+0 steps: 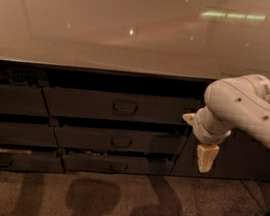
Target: Open top drawer
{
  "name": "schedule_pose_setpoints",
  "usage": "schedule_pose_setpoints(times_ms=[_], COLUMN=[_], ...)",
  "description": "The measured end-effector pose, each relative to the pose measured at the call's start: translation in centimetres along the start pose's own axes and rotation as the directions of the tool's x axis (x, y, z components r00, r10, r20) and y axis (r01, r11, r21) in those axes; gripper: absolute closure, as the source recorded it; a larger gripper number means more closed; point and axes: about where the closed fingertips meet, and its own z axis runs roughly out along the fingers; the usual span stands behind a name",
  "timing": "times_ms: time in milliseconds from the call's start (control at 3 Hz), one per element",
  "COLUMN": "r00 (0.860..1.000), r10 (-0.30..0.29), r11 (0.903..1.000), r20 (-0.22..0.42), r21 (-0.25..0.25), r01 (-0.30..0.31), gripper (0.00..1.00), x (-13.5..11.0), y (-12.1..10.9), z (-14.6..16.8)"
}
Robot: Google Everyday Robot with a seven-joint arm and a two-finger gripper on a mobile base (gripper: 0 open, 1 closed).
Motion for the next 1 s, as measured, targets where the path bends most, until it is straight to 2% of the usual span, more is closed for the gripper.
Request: schedule_pose_setpoints(times_ms=[333,1000], r00=[0.999,0.999], r10=[0.027,0.041], r11=[0.9985,0.9978], r20=[0.032,0.029], r21=[-0.048,-0.053], r01=[-0.026,-0.039], gripper=[0.0,0.0], x=[2.16,2.51], y=[-1.77,-1.96], z=[3.38,3.59])
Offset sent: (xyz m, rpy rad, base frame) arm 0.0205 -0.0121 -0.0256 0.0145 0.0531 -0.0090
